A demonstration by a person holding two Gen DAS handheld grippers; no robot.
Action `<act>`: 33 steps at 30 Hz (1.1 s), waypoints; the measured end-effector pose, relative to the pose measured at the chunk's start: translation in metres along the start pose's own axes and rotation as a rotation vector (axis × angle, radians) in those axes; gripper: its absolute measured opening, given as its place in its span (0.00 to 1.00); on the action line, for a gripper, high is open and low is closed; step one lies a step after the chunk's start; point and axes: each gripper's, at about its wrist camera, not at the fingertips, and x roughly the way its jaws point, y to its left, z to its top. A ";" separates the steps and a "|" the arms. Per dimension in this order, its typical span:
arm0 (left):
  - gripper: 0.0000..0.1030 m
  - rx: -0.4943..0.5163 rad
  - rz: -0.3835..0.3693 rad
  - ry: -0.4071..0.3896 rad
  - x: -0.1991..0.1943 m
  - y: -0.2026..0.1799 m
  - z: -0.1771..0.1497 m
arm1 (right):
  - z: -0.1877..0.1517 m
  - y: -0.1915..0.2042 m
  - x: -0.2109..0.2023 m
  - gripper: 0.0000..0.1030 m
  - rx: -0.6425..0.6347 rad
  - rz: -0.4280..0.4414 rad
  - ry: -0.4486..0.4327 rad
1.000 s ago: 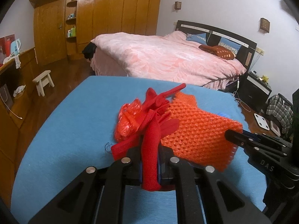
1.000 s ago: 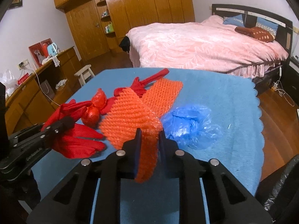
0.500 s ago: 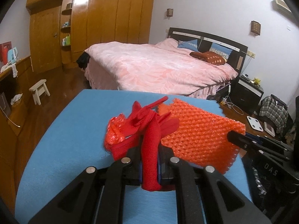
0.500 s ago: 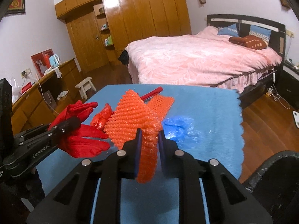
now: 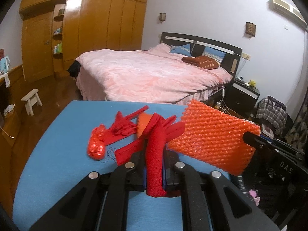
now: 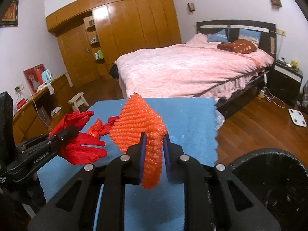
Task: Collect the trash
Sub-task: 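Carry the gloves and mesh pad over the bin and open both tools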
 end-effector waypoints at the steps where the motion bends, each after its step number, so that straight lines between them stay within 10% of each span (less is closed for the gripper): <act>1: 0.10 0.001 -0.006 0.001 0.000 -0.004 0.000 | 0.000 -0.002 -0.004 0.16 0.004 -0.007 -0.004; 33: 0.10 0.191 -0.347 0.015 -0.008 -0.190 -0.013 | -0.053 -0.146 -0.141 0.16 0.146 -0.339 -0.076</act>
